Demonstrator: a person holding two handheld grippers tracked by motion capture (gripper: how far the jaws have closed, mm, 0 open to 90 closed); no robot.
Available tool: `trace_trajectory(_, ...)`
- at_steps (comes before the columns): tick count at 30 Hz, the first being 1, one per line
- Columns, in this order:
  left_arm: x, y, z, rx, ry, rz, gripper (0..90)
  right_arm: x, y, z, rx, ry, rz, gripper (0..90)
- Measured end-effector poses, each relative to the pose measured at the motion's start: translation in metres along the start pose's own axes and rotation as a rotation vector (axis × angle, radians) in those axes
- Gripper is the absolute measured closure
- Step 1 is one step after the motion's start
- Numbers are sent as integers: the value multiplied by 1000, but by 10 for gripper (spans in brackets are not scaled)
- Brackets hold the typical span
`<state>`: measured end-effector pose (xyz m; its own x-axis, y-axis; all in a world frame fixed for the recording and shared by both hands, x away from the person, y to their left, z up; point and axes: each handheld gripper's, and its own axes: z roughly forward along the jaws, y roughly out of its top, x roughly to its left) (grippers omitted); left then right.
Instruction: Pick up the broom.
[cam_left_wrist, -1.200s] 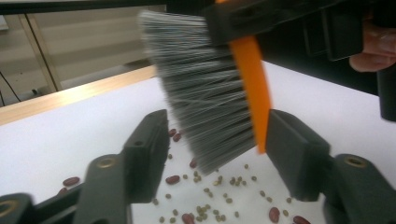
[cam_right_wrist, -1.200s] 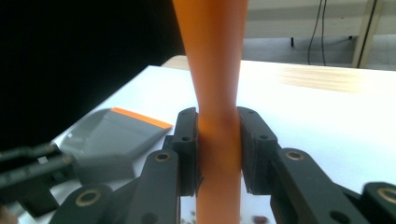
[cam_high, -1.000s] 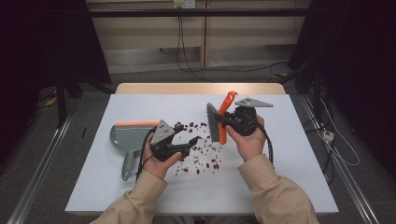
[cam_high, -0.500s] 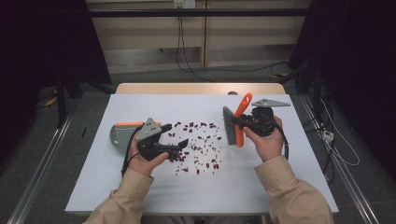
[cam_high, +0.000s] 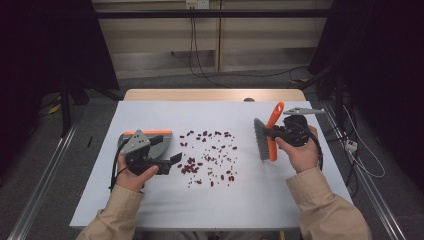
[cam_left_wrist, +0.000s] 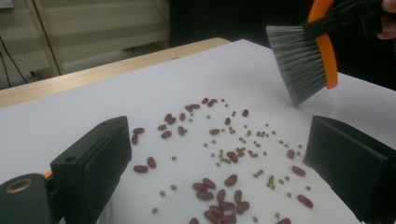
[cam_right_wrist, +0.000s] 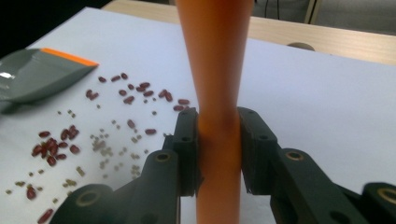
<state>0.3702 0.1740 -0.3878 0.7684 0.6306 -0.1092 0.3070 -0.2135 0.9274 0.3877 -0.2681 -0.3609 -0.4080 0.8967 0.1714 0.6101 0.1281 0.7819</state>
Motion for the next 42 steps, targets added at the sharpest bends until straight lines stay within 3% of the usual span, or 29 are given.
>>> trace_trajectory(8, 9, -9, -12, 5, 21, -11, 68, -11, -7, 2, 53, -9, 19, 711)
trace_trajectory(17, 15, -15, -15, 13, 31, -23, 68, -7, -4, 41, 24, -45, -18, 713)
trace_trajectory(26, 20, -19, -17, 18, 44, -38, 68, -4, 0, 78, 58, -78, -53, 711)
trace_trajectory(36, 23, -22, -17, 21, 51, -45, 68, -3, -3, 87, 103, -125, -105, 688)
trace_trajectory(42, 23, -25, -16, 25, 50, -49, 68, -6, -6, 78, 119, -102, -105, 597)
